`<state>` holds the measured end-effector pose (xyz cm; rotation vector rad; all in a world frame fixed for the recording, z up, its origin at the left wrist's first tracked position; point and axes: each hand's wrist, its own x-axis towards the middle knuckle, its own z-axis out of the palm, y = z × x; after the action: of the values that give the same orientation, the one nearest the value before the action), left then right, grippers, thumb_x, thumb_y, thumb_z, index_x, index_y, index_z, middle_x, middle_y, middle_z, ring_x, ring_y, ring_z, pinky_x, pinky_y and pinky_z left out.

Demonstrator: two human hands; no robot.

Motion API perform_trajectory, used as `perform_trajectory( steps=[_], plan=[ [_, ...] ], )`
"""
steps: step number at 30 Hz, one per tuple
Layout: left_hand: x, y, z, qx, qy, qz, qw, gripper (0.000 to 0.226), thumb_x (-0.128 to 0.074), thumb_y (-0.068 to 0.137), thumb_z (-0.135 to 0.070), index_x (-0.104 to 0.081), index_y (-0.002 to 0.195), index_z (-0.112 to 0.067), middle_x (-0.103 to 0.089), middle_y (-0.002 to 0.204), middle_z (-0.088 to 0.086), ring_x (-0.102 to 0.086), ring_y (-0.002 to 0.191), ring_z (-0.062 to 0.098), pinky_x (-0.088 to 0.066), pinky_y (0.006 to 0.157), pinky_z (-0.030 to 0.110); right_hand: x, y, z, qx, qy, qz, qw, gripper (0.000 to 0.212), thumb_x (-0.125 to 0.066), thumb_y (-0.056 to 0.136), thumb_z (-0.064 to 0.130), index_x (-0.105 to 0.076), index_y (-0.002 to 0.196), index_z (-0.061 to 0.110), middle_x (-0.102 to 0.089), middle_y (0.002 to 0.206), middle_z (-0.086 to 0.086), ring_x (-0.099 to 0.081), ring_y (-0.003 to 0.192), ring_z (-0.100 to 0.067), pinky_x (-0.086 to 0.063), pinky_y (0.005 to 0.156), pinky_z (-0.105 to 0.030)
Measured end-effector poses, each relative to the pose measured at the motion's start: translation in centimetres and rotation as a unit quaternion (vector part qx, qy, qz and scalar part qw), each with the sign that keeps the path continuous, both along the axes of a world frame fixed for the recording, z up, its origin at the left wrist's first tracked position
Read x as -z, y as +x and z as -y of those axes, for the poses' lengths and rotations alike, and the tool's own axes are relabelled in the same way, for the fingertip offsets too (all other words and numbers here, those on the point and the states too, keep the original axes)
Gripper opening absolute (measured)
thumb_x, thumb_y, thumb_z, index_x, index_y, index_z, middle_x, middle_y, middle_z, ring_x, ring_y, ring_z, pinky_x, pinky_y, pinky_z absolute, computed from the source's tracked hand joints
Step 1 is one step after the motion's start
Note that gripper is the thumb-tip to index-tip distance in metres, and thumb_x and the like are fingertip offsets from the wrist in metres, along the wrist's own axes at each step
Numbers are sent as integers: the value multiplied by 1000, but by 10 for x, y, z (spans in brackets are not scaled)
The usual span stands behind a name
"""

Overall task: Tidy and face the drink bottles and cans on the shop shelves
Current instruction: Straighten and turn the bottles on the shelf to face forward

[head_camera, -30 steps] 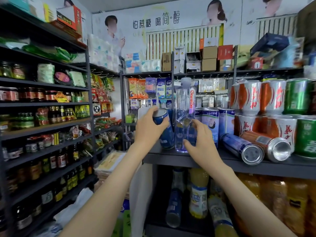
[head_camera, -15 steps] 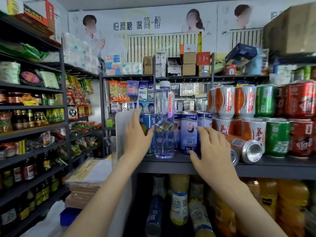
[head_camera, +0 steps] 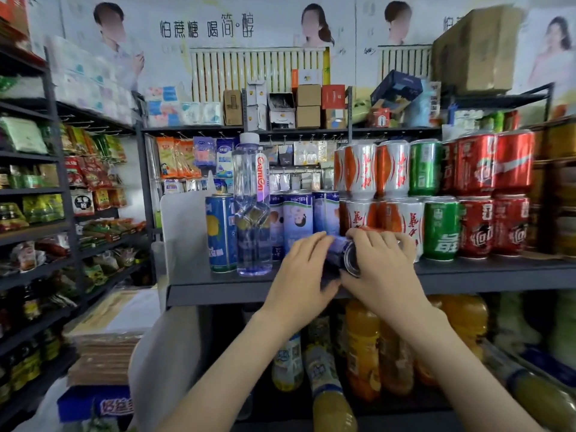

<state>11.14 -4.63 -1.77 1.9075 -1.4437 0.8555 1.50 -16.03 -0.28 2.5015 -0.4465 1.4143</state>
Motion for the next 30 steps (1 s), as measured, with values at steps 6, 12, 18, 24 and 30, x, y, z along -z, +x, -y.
perform_trajectory(
  steps=[6,12,18,24,30],
  plan=[
    [-28,-8,30,53,-80,-176,980,47,-66,83,-26,-44,124,-22,-58,120,-3,-55,108,12,-47,88,32,-41,-14,3,-259,178,41,948,66,-77,73,21,-44,129,13,-58,113,2,-53,104,-14,-39,85,-18],
    [-52,-9,48,-40,-53,-218,974,54,-64,79,-55,-50,111,-15,-63,105,-2,-59,95,18,-49,75,32,-37,-24,43,-96,172,66,978,63,-64,83,45,-45,132,10,-52,125,-8,-45,117,-27,-36,96,-41],
    [-43,0,64,-118,-77,-224,964,60,-59,83,-55,-48,117,-6,-58,113,8,-57,103,26,-46,74,33,-2,-22,48,53,136,1,989,73,-62,79,56,-41,131,10,-48,124,-9,-43,113,-28,-36,92,-37],
    [-33,-15,60,-129,-102,-173,971,71,-64,87,-33,-25,139,-6,-33,138,11,-40,125,24,-43,90,28,6,-15,53,-76,233,58,968,74,-75,74,27,-36,133,5,-46,124,-13,-47,115,-30,-40,94,-35],
    [-15,-21,53,-62,-104,-64,991,62,-63,86,-21,-33,139,-12,-29,140,7,-26,131,21,-32,108,33,-20,-14,49,-199,272,184,924,65,-78,70,25,-43,122,8,-50,112,-5,-48,106,-24,-42,87,-31]
  ],
)
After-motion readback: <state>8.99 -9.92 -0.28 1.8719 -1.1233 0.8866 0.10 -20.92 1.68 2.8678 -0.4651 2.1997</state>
